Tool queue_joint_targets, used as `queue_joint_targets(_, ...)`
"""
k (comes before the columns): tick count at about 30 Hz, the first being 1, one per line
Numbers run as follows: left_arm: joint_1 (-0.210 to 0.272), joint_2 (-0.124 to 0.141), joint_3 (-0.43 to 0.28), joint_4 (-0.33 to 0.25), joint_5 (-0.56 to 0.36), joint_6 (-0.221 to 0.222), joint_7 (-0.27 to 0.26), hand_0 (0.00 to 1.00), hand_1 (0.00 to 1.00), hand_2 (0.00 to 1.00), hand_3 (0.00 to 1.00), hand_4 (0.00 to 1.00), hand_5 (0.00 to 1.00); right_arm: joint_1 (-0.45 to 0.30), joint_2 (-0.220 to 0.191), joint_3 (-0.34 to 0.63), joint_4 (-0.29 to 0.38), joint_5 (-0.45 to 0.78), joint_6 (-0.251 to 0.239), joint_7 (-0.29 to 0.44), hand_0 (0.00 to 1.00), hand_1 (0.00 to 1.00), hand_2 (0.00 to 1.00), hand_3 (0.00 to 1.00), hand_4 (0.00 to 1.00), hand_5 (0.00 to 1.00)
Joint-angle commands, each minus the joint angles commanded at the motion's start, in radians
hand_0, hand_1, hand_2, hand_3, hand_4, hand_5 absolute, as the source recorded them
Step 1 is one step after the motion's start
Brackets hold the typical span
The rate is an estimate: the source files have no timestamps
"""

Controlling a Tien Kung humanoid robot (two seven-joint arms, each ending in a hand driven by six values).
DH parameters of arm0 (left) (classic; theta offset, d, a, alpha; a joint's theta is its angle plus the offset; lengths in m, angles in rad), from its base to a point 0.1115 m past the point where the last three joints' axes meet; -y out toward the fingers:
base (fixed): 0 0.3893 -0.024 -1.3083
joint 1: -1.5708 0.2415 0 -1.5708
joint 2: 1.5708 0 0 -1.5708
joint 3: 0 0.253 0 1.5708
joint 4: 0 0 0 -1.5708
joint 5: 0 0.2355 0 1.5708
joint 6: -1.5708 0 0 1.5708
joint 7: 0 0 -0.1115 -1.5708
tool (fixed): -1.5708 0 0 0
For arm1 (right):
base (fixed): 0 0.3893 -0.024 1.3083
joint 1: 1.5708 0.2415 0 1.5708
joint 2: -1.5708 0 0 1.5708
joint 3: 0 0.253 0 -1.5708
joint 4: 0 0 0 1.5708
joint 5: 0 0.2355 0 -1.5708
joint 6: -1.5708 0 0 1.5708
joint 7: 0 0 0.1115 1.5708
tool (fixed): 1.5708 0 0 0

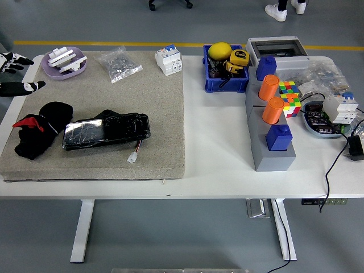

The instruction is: Pick the rag up,wipe the panel,place it on the desk

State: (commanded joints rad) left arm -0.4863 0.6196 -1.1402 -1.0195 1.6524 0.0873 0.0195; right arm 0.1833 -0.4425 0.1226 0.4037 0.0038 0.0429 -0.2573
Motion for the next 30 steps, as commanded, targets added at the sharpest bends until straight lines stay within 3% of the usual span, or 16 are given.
queue_joint_targets(16,-0.008,-0.024,0.083,0.091,0.056,-0.028,0.033,0.721,0.761,0.766,0.669,0.893,0.234,0.009,-0.007,0.013,0.002,-0.023,0.000,-0.011,0.762,0.730,0.722,0.715,0.998,0.547)
queue_joint_targets(30,-0.068,-0.050,0.176,0.214,-0.012,-0.028,0.029,0.721,0.759,0.765,0.660,0.899,0.243,0.015,-0.011,0.014,0.004,-0.025,-0.003,-0.010,0.762,0.731,0.722,0.716,0.998,0.547)
